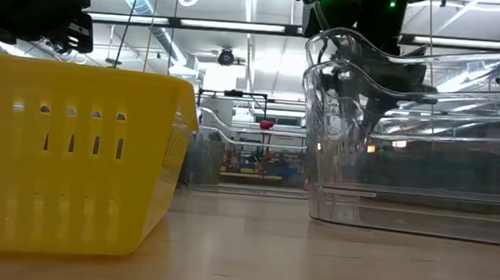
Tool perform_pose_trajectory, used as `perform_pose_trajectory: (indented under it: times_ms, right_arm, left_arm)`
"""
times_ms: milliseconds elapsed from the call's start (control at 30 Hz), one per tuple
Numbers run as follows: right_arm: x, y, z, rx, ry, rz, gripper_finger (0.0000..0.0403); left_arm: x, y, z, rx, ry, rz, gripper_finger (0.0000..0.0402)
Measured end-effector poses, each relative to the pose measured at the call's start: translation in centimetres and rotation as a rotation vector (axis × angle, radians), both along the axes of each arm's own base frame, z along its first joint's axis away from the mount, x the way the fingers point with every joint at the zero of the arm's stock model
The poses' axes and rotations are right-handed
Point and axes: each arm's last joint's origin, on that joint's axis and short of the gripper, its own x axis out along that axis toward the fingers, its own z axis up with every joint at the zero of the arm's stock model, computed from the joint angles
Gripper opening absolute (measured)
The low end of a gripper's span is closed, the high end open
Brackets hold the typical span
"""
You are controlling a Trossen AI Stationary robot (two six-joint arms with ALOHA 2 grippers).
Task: Stack baskets by color
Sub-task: Stack the transparent bin on the stacked transparent bins
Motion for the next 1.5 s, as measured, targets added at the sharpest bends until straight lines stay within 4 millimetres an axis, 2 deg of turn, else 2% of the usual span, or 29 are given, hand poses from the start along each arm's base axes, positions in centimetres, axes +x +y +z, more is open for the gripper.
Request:
perform_pose_trajectory:
  times_ms: [300, 433, 633, 867, 1267, 1500]
  right_arm:
    - [-0.1, 0.1, -1.6, 0.046, 0.008, 0.083, 0.0099]
    - [-0.3, 0.0, -2.1, 0.077, 0.003, 0.079, 0.0075]
    - [-0.3, 0.0, -2.4, 0.093, 0.005, 0.079, 0.0012]
    - [-0.3, 0.1, -2.3, 0.099, -0.006, 0.062, 0.001]
    - [0.8, 0.4, 0.8, 0.089, -0.097, 0.002, 0.0005]
    - [0.5, 0.4, 3.3, 0.091, -0.189, -0.041, 0.0005]
  left_arm:
    - [0.0, 0.0, 0.0, 0.0, 0.0, 0.0, 0.0031]
    - [0.0, 0.0, 0.0, 0.0, 0.0, 0.0, 0.0036]
    - [0.0, 0.0, 0.0, 0.0, 0.0, 0.0, 0.0032]
    - [0.0, 0.0, 0.0, 0.0, 0.0, 0.0, 0.003]
    - [0.0, 0.0, 0.0, 0.0, 0.0, 0.0, 0.0028]
    - [0.0, 0.0, 0.0, 0.0, 0.0, 0.0, 0.0029]
